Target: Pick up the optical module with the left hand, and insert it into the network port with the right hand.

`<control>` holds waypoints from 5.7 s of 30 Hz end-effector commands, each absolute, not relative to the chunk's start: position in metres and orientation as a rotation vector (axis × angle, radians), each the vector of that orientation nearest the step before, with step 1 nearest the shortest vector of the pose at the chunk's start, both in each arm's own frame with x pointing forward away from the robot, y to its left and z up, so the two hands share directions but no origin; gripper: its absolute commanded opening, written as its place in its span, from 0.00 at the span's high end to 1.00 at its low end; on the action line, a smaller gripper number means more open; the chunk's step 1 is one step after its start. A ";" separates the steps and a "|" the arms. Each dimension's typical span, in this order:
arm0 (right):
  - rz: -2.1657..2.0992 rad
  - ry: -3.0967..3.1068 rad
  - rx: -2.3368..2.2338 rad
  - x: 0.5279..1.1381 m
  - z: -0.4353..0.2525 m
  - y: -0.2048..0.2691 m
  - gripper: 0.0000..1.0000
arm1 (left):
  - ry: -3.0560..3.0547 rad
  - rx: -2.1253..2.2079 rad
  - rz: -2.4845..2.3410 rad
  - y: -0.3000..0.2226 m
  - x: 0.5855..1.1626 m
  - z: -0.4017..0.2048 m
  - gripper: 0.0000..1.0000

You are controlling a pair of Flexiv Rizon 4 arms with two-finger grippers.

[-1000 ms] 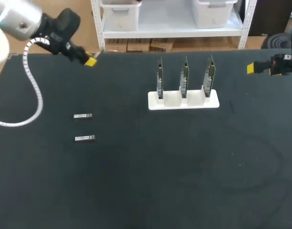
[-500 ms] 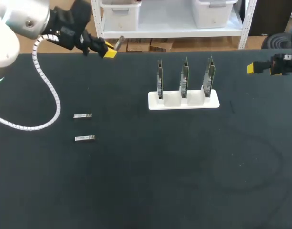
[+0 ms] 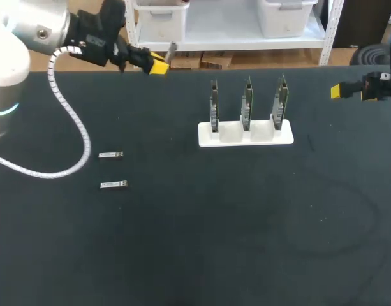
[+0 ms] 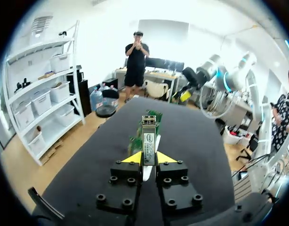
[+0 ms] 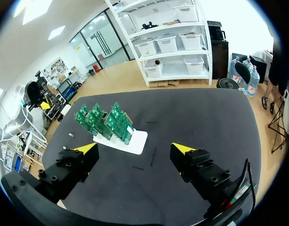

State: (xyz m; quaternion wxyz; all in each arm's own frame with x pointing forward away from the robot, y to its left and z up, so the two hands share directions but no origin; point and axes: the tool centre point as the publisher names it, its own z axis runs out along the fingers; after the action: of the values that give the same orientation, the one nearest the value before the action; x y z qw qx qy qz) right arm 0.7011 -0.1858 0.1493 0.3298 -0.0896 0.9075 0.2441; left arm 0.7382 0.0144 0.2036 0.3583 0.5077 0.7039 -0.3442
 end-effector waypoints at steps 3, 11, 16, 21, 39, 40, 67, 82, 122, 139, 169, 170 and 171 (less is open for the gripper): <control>0.632 2.375 -0.230 0.700 0.150 -0.185 0.00 | 1.738 1.303 -0.952 -0.012 0.737 0.202 1.00; 0.632 2.375 -0.230 0.700 0.150 -0.185 0.00 | 1.711 1.276 -0.968 -0.018 0.736 0.202 1.00; 0.632 2.375 -0.230 0.700 0.150 -0.185 0.00 | 1.704 1.239 -0.996 -0.027 0.736 0.196 1.00; 0.632 2.375 -0.230 0.700 0.150 -0.185 0.00 | 1.686 1.231 -1.048 -0.040 0.733 0.194 1.00; 0.632 2.375 -0.230 0.700 0.150 -0.185 0.00 | 1.626 1.218 -1.104 -0.055 0.738 0.202 1.00; 0.632 2.375 -0.230 0.700 0.150 -0.185 0.00 | 1.626 1.217 -1.108 -0.056 0.738 0.202 1.00; 0.632 2.375 -0.230 0.700 0.150 -0.185 0.00 | 1.537 1.200 -1.204 -0.074 0.747 0.190 1.00; 0.632 2.375 -0.230 0.700 0.150 -0.185 0.00 | 1.554 1.182 -1.230 -0.083 0.759 0.175 1.00; 0.632 2.375 -0.230 0.700 0.150 -0.185 0.00 | 1.451 1.203 -1.249 -0.081 0.765 0.165 1.00; 0.632 2.375 -0.230 0.700 0.150 -0.185 0.00 | 1.418 1.246 -1.252 -0.082 0.766 0.164 1.00; 0.632 2.375 -0.230 0.700 0.150 -0.185 0.00 | 1.432 1.253 -1.225 -0.080 0.770 0.163 1.00; 0.632 2.375 -0.230 0.700 0.150 -0.185 0.00 | 1.432 1.253 -1.225 -0.080 0.770 0.163 1.00; 0.632 2.375 -0.230 0.700 0.150 -0.185 0.00 | 1.432 1.253 -1.225 -0.080 0.770 0.163 1.00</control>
State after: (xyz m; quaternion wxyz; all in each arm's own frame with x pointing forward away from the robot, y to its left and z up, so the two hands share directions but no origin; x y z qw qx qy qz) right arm 0.7011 -0.1858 0.1493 0.3298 -0.0896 0.9075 0.2441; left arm 0.7699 -0.0804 0.1636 0.4255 0.5009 0.5727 -0.4900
